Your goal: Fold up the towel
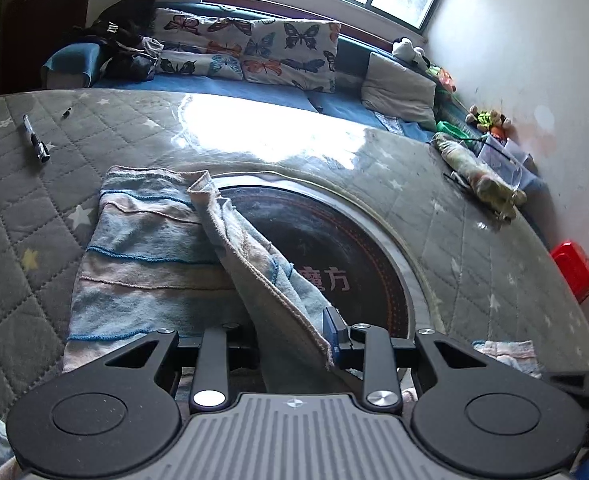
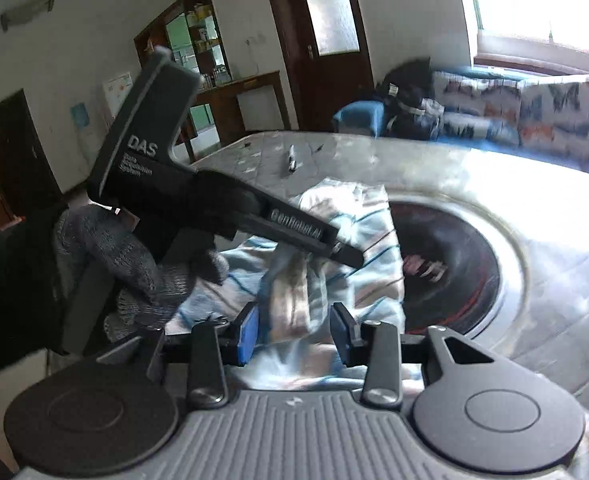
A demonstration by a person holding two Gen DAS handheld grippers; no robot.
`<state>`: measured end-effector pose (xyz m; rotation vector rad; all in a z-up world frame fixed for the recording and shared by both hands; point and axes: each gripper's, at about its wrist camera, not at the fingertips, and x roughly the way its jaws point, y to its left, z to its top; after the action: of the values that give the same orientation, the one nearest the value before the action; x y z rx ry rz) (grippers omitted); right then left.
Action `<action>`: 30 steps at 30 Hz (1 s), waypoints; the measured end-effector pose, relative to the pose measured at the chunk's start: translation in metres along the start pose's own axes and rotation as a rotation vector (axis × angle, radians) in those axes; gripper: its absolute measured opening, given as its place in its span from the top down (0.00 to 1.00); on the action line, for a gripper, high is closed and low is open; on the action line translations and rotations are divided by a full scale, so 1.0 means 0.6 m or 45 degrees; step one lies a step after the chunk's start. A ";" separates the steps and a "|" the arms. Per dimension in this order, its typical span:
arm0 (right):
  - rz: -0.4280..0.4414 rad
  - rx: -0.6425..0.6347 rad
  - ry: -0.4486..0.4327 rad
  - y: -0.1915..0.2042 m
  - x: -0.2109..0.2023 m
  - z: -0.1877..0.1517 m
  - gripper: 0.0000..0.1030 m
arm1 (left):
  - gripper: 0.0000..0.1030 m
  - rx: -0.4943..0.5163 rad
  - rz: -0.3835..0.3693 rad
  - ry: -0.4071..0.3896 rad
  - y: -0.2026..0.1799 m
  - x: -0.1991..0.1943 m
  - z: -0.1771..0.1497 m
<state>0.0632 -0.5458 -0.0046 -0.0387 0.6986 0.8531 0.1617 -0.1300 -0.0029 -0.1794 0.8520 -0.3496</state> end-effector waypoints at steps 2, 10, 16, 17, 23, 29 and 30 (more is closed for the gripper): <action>0.000 0.016 0.000 0.005 0.006 -0.005 0.63 | 0.69 -0.012 0.005 -0.003 0.001 -0.001 0.001; -0.025 0.025 0.010 -0.001 -0.001 -0.008 0.94 | 0.68 -0.068 -0.014 -0.010 0.014 -0.002 0.013; -0.206 -0.133 0.001 -0.035 -0.028 0.030 0.96 | 0.43 -0.048 -0.051 -0.060 -0.001 -0.003 0.033; -0.249 -0.158 0.002 -0.045 -0.031 0.037 0.96 | 0.40 -0.042 -0.056 -0.069 -0.003 -0.003 0.036; -0.523 -0.253 0.035 -0.126 -0.032 0.073 0.96 | 0.31 0.013 -0.007 -0.106 0.003 -0.004 0.057; -0.781 -0.274 0.084 -0.222 0.007 0.099 0.96 | 0.31 0.066 0.209 -0.078 0.030 0.035 0.077; -0.803 -0.254 0.108 -0.239 0.017 0.102 0.96 | 0.32 0.068 0.239 -0.072 0.036 0.043 0.080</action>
<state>0.2023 -0.6167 0.0030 -0.4536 0.6256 0.3108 0.2189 -0.1187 0.0034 -0.0585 0.7959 -0.1900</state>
